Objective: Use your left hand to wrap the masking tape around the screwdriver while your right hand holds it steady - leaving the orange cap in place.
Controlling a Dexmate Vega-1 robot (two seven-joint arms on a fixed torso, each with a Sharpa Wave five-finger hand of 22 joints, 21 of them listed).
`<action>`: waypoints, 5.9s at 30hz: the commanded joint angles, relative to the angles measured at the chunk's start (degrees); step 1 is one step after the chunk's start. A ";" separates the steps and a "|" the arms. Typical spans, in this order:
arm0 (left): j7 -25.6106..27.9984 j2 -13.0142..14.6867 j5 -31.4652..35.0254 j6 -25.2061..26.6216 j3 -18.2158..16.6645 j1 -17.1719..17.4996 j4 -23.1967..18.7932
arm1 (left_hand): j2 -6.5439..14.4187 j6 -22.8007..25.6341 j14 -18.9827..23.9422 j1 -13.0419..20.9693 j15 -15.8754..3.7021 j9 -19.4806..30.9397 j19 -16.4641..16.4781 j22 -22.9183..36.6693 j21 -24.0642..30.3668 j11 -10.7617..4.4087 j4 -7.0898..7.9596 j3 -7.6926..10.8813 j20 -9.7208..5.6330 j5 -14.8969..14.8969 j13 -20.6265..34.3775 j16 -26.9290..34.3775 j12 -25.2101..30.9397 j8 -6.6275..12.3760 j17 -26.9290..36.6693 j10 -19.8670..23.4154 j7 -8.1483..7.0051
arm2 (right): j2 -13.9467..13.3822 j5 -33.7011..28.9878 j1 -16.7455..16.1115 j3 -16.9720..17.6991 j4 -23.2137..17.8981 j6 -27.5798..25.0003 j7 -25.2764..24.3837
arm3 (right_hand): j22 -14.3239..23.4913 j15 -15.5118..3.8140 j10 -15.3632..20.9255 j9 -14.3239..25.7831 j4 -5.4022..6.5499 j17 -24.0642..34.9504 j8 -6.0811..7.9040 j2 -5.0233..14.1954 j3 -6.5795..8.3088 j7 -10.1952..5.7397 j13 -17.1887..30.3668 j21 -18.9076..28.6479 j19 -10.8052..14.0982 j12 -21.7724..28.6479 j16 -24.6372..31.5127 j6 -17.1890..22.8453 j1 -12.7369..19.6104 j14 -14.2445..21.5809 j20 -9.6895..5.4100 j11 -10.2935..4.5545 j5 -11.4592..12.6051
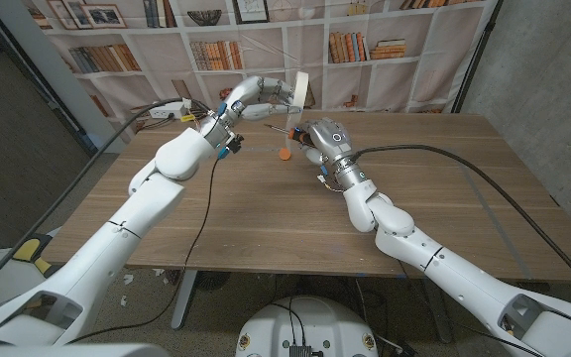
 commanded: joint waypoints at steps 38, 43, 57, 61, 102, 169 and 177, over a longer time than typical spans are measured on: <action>4.07 2.13 5.50 7.91 -1.09 2.86 -7.99 | 9.67 0.43 5.49 10.34 -10.05 0.57 -1.22 -0.85 3.07 -1.86 0.09 0.74 -0.25 -1.20 0.51 -0.71 -1.26 -0.66 2.00 2.20 0.17 | -2.49 7.29 2.53 3.53 2.44 -2.92 -5.41 | -1.51 -17.52 5.17 0.27 0.46 0.74 -0.08 8.14 -0.08 -8.39 0.60 1.74 -1.32 -0.77 -0.87 10.96 8.13 11.61 -8.71 -4.44 0.48; 3.58 1.68 5.37 7.82 -0.07 1.94 -7.02 | 9.66 0.46 5.50 10.33 -10.06 0.61 -1.34 -1.00 3.36 -1.91 0.12 0.77 -0.30 -1.29 0.53 -0.82 -1.38 -0.75 2.16 2.30 0.11 | -2.44 9.86 1.58 4.53 0.48 -0.40 -5.46 | -1.67 -17.52 4.97 0.29 0.47 0.81 -0.17 8.16 -0.12 -8.32 0.73 1.93 -1.45 -0.91 -0.98 10.90 8.16 11.68 -8.71 -4.49 0.49; 0.49 1.77 2.99 9.19 2.11 0.73 -4.98 | 9.66 0.35 5.54 10.32 -10.06 0.87 -1.76 -1.46 4.25 -1.73 0.14 0.86 -0.32 -1.50 0.64 -1.19 -1.77 -1.05 2.66 2.48 0.15 | -0.22 12.15 1.28 6.72 -0.36 0.71 -7.32 | -2.02 -17.53 5.23 0.44 0.43 0.99 -0.29 8.22 -0.17 -8.14 0.91 2.50 -1.69 -1.09 -1.22 10.89 8.33 11.96 -8.70 -4.55 0.50; 0.27 2.05 2.80 9.88 2.35 0.89 -5.09 | 9.64 0.44 5.56 10.32 -10.06 0.93 -1.93 -1.60 4.47 -1.77 0.15 0.88 -0.34 -1.54 0.74 -1.29 -1.84 -1.09 2.79 2.51 0.17 | 0.42 12.74 1.15 7.22 0.02 0.73 -8.60 | -2.10 -17.52 5.28 0.50 0.45 1.04 -0.30 8.23 -0.20 -8.10 0.85 2.65 -1.74 -1.20 -1.26 10.92 8.34 12.07 -8.67 -4.41 0.49; 0.35 3.45 1.15 10.60 1.22 0.61 -3.63 | 9.57 0.65 5.81 10.24 -10.05 1.55 -2.95 -3.07 7.14 -1.81 0.16 1.15 -0.40 -1.81 1.43 -2.35 -2.84 -1.89 4.12 2.79 0.24 | -0.30 32.81 -2.76 15.38 2.10 20.10 -5.89 | -2.74 -17.51 5.58 0.67 0.41 1.35 -0.71 8.10 -0.50 -8.21 1.35 3.98 -2.55 -1.84 -2.10 11.17 8.61 12.25 -8.61 -4.48 0.53; -14.95 2.22 -15.50 11.67 2.63 -11.95 10.80 | 9.32 1.10 6.39 9.88 -10.03 3.01 -4.37 -5.10 11.01 -1.53 0.17 1.35 -0.23 -1.74 2.91 -3.99 -4.12 -2.88 5.93 3.27 0.20 | -4.21 13.33 -5.00 11.94 -2.00 20.43 -6.65 | -3.13 -17.56 6.30 0.74 0.70 1.09 -0.99 7.31 -1.70 -9.90 2.20 4.99 -5.44 -3.13 -4.57 12.08 8.52 12.02 -8.62 -6.04 1.93; -14.24 8.04 -11.51 17.34 2.12 -11.83 4.83 | 9.30 1.17 6.54 9.87 -10.05 3.33 -4.48 -5.25 11.47 -1.61 0.15 1.35 -0.15 -1.64 3.26 -4.13 -4.25 -2.88 6.16 3.19 0.28 | -4.05 12.19 -5.13 12.11 -1.13 17.05 -8.01 | -3.12 -17.56 6.35 0.74 0.73 1.06 -1.04 7.35 -1.81 -9.92 2.19 5.20 -5.62 -3.36 -4.83 12.13 8.59 12.12 -8.61 -6.06 2.13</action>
